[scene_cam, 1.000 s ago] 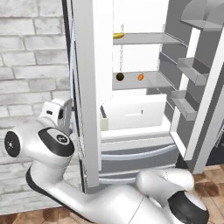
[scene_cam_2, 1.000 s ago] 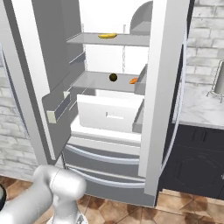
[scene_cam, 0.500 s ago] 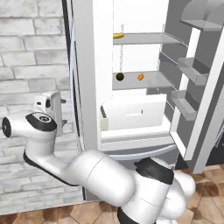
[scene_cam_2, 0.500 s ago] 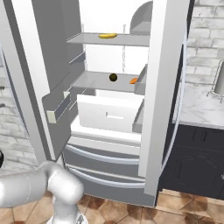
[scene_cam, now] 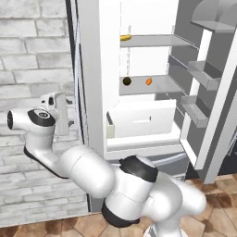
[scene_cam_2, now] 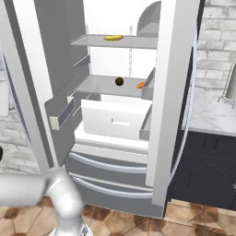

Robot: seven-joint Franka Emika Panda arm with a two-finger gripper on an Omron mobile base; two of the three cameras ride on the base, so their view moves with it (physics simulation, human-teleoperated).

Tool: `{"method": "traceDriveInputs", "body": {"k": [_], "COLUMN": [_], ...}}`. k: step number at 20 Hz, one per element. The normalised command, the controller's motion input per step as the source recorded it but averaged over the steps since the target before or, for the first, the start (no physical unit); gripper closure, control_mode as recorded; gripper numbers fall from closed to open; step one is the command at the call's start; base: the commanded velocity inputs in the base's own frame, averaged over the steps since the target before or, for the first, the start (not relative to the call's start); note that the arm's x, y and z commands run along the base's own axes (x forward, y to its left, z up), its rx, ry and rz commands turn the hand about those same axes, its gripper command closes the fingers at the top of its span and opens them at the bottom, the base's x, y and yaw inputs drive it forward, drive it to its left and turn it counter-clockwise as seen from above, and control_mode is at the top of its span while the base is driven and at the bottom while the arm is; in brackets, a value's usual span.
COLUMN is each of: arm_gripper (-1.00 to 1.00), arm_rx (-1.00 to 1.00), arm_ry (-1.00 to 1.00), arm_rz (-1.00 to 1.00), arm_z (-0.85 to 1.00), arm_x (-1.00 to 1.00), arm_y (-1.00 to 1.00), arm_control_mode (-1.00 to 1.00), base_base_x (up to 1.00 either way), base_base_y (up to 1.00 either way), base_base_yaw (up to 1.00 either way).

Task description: Place the avocado in the correct fridge rack based on whether it is a fruit or vegetable. Finally, close the fridge door.

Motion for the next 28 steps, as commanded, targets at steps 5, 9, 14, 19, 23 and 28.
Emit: {"method": "traceDriveInputs", "body": {"k": [5, 9, 14, 19, 23, 28], "arm_gripper": [-1.00, -1.00, -1.00, -1.00, -1.00, -1.00], "arm_rx": [0.02, 0.03, 0.03, 0.04, 0.02, 0.00], "arm_ry": [0.00, 0.02, 0.06, 0.01, 0.00, 0.00], "arm_rz": [-0.02, -0.02, 0.00, 0.00, 0.00, 0.00], "arm_z": [-0.01, -0.03, -0.05, -0.01, 0.00, 0.00], "arm_x": [0.00, 0.09, 0.38, 0.51, 0.43, 0.30], "arm_y": [-1.00, -1.00, -1.00, -0.98, -0.88, -0.68], "arm_control_mode": [-1.00, -1.00, -1.00, -1.00, -1.00, -1.00], "base_base_x": [0.00, 0.00, 0.00, 0.00, 0.00, 0.00], "base_base_y": [0.00, 0.00, 0.00, 0.00, 0.00, 0.00], "base_base_yaw": [0.00, 0.00, 0.00, 0.00, 0.00, 0.00]}}
